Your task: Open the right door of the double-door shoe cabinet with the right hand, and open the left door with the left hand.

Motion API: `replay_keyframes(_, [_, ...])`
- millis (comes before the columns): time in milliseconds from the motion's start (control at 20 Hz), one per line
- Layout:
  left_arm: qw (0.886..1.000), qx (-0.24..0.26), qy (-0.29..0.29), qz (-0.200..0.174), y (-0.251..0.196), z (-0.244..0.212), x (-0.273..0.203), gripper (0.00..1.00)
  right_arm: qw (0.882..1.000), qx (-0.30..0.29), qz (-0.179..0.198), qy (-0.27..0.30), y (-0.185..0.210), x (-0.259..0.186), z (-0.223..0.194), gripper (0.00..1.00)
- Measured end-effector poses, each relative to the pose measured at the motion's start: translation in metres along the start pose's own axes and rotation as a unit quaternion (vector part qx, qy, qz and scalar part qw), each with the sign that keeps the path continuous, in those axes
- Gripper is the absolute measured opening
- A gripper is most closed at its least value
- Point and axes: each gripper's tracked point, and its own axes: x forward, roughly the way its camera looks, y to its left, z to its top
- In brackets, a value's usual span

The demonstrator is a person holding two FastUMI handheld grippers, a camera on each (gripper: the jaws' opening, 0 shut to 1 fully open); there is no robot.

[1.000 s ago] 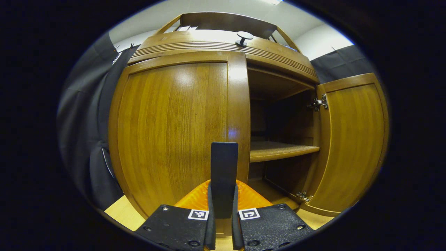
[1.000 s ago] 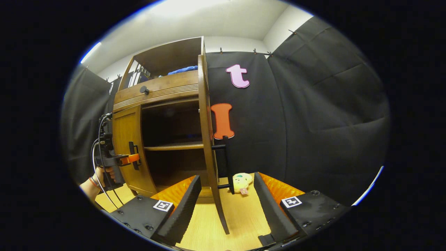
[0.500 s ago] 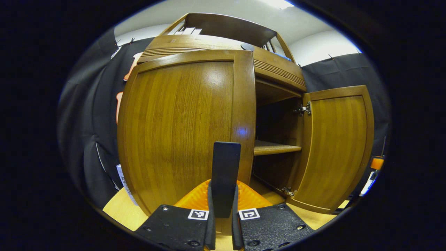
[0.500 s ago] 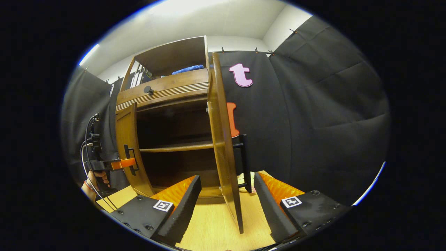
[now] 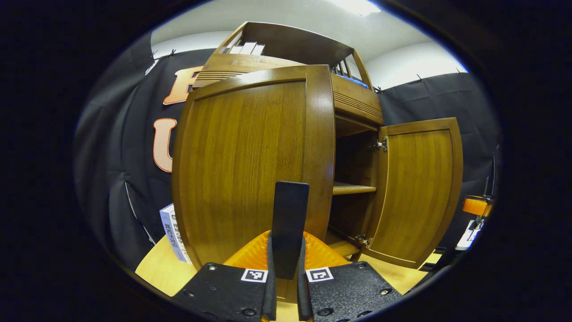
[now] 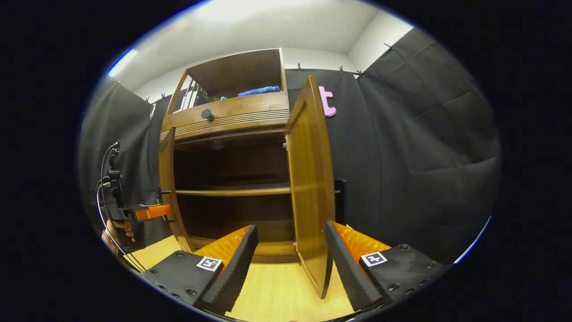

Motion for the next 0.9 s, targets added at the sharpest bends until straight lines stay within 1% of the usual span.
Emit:
replay_keyframes(200, [1.0, -0.001, 0.0, 0.006, 0.014, 0.005, -0.029, 0.19, 1.0, 0.003, 0.011, 0.002, 0.017, -0.004, -0.003, 0.98])
replay_keyframes(500, [1.0, 0.007, -0.004, 0.03, 0.045, 0.01, -0.068, 0.19, 1.0, 0.011, 0.027, 0.004, 0.036, -0.004, -0.006, 0.98])
replay_keyframes(600, [0.999, 0.005, -0.005, 0.036, 0.054, 0.011, -0.078, 0.16, 0.999, 0.013, 0.034, 0.006, 0.041, -0.004, -0.008, 0.98])
replay_keyframes(650, [0.999, 0.005, -0.005, 0.038, 0.057, 0.011, -0.081, 0.16, 0.999, 0.016, 0.036, 0.008, 0.043, -0.003, -0.01, 0.98])
replay_keyframes(700, [0.999, 0.006, -0.004, 0.04, 0.059, 0.011, -0.083, 0.12, 0.999, 0.019, 0.039, 0.009, 0.044, -0.002, -0.011, 0.98])
replay_keyframes(750, [0.999, 0.008, -0.003, 0.043, 0.062, 0.011, -0.085, 0.14, 0.999, 0.023, 0.042, 0.01, 0.045, 0.0, -0.012, 0.98])
replay_keyframes(900, [0.999, 0.016, 0.0, 0.052, 0.065, 0.012, -0.089, 0.12, 0.998, 0.031, 0.043, 0.018, 0.045, 0.005, -0.018, 0.98])
